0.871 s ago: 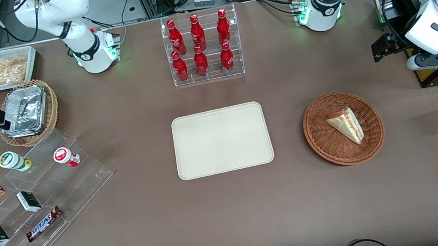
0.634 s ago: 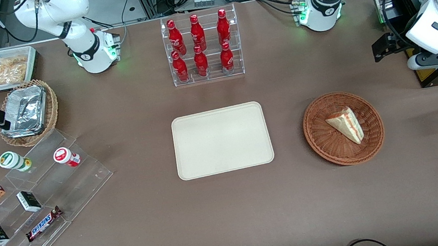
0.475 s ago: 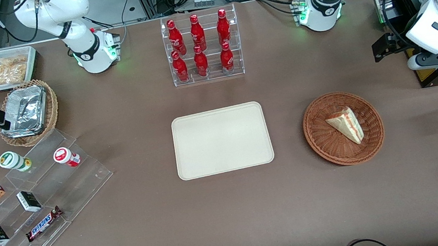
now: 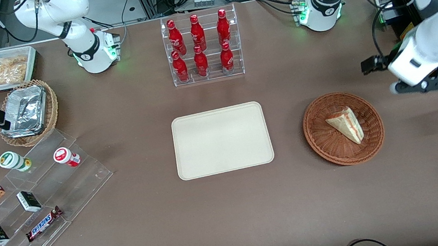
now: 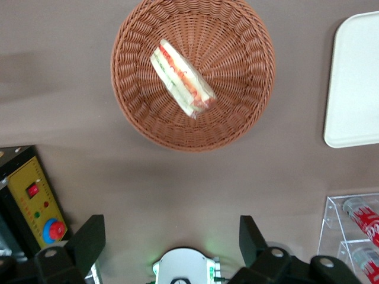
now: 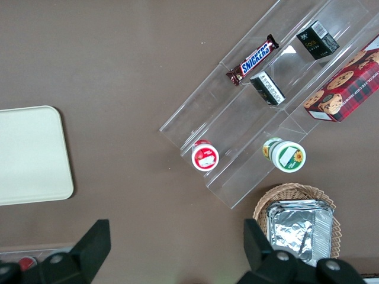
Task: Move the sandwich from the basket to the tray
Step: 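Move the left gripper over the wicker basket toward the wrapped sandwich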
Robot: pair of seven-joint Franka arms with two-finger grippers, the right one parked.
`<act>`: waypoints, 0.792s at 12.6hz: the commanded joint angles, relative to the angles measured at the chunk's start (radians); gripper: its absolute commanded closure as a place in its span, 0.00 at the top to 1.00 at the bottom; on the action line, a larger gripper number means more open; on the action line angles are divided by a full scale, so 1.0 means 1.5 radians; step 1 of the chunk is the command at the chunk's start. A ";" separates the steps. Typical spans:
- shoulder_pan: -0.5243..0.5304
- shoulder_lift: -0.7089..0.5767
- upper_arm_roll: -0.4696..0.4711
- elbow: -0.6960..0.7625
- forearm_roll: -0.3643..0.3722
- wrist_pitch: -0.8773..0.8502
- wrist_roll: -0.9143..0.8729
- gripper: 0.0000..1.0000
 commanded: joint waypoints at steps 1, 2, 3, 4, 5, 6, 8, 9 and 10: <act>0.003 0.006 -0.005 -0.059 0.008 0.082 -0.001 1.00; 0.003 0.006 -0.005 -0.092 0.008 0.126 0.000 1.00; 0.003 0.005 -0.005 -0.123 0.008 0.169 -0.001 1.00; 0.003 0.005 -0.005 -0.147 0.009 0.203 -0.001 1.00; 0.003 0.004 -0.005 -0.175 0.008 0.242 -0.001 1.00; 0.004 0.003 -0.005 -0.204 0.008 0.282 -0.002 1.00; 0.005 -0.001 -0.005 -0.259 0.007 0.361 -0.040 1.00; 0.005 -0.004 -0.005 -0.285 0.007 0.401 -0.090 1.00; 0.003 -0.013 -0.005 -0.320 0.007 0.446 -0.144 1.00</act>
